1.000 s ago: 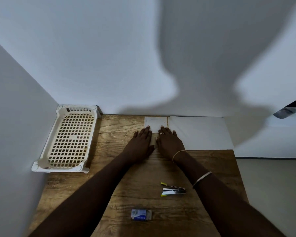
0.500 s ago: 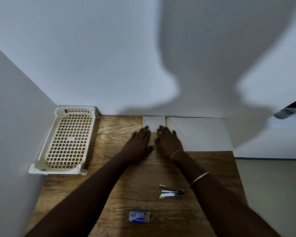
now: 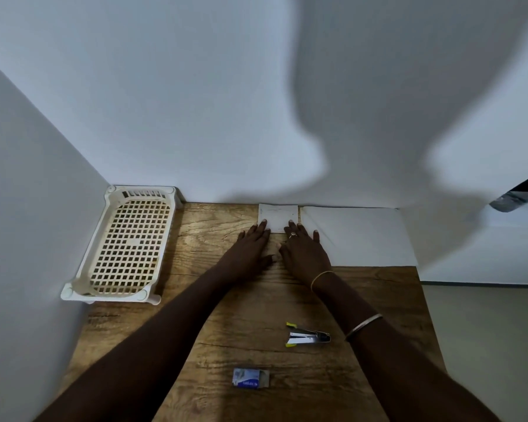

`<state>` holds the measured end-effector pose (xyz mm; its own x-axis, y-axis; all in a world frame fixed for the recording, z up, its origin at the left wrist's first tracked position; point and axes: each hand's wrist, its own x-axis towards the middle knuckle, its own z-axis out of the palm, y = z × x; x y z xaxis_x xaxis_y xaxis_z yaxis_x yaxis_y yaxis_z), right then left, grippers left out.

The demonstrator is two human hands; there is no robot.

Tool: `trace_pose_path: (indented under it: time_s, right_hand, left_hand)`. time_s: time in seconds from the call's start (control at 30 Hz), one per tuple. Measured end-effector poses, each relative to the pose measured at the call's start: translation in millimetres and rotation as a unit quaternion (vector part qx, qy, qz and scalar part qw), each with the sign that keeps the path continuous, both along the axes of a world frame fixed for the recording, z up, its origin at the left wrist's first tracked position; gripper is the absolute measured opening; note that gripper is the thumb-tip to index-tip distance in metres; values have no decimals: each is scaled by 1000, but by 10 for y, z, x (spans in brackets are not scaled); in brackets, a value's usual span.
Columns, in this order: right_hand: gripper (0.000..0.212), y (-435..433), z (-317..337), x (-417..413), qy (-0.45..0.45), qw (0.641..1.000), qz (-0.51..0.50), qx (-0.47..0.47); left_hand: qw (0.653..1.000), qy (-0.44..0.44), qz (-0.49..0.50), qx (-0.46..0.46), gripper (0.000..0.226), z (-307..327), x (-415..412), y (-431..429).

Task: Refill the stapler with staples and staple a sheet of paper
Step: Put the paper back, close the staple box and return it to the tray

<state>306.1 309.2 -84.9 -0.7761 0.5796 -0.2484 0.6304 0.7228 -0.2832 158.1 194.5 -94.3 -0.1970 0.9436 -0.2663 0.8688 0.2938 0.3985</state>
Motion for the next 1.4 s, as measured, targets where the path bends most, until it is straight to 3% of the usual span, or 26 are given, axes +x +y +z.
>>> trace_pose_path:
  time_s: [0.2,0.43,0.83,1.03,1.17,1.4]
  right_hand:
    - [55,-140,133,281,43,999,-13,-8]
    - [50,-680,134,850,54,997,-33,-41]
    - [50,-1296,159,1464,35,999,22,3]
    - [39,-1607,159,1619,122,984,84,99]
    - [37,-1780,141,1712,166,980,71,80]
    - [25,-2040,92,1701,127,989,61,43]
  left_hand:
    - [996,-35,33,69,66,103,177,-351]
    - [993,-77,46,75,54,78,711,-1063]
    - [994,-92,-10,64,59,17,1173,-1721]
    - [985,-86,-22,145,60,80,1215,-1981]
    - [987,-66,-21,146,66,46,1228,-2138]
    - [991,-36,-56,119,68,43,1236,-2182]
